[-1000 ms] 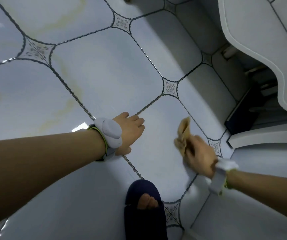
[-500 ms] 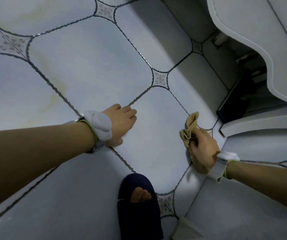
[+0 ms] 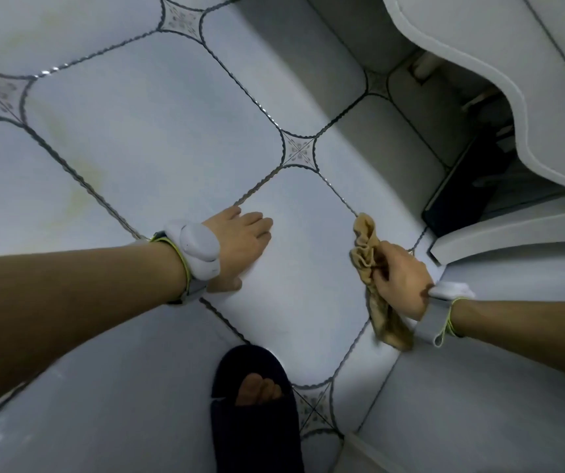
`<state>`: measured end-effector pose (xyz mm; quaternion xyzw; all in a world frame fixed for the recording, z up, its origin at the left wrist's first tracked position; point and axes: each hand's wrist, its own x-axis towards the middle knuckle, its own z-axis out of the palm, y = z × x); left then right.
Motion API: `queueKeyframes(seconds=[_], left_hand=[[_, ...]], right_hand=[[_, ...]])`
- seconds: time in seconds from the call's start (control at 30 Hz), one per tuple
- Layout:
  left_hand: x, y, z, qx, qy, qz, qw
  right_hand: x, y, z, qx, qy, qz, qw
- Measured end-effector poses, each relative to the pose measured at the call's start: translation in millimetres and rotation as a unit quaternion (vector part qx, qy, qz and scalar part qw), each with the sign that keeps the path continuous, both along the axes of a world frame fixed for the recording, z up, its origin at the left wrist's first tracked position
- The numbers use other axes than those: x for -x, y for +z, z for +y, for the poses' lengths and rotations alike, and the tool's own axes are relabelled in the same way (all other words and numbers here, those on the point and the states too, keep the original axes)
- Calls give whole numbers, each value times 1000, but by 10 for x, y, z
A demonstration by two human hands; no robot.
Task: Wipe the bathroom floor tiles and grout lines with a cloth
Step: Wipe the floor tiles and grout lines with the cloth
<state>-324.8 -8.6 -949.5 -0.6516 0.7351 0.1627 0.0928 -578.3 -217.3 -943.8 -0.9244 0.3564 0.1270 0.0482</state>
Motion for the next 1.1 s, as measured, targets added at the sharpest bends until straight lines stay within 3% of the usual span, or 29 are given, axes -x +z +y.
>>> queueKeyframes(seconds=[0.1, 0.2, 0.27, 0.33, 0.4, 0.47, 0.53, 0.67, 0.77, 0.83, 0.87, 0.97, 1.03, 1.1], left_hand=[[1, 65, -22, -31, 29, -1, 999], [-21, 85, 57, -29, 29, -15, 999], [-48, 64, 129, -24, 29, -28, 999], [-59, 33, 176, -27, 33, -28, 999], [-71, 0, 181, -28, 40, -14, 999], [-82, -3, 170, -34, 45, 0, 998], [-102, -14, 171, -33, 47, 11, 998], [-184, -59, 225, -3, 50, 28, 998], [-269, -81, 314, 33, 59, 35, 997], [-347, -89, 396, 52, 69, 32, 996], [-403, -100, 488, 56, 84, 31, 994], [-469, -80, 511, 49, 81, 26, 995], [-488, -69, 557, 49, 73, 12, 996], [-492, -72, 576, 52, 65, -5, 997]], right_hand=[[52, 63, 338, -59, 95, 35, 993], [160, 126, 675, -204, 241, 105, 943], [69, 150, 589, -229, 270, 125, 927], [-119, 92, 326, -165, 229, 84, 956], [-403, 32, -7, -37, 104, -4, 994], [-719, -1, -164, 37, -20, -56, 998], [-927, -62, -65, 37, -42, -80, 995], [-840, -129, 582, -64, 148, -120, 980], [-630, -171, 968, -159, 357, -59, 919], [-698, -184, 830, -162, 407, -46, 898], [-833, -203, 733, -143, 395, -49, 906], [-1220, -197, 288, -19, 188, -121, 974], [-1498, -214, 228, 45, 72, -134, 987], [-1661, -255, 403, 59, 32, -151, 986]])
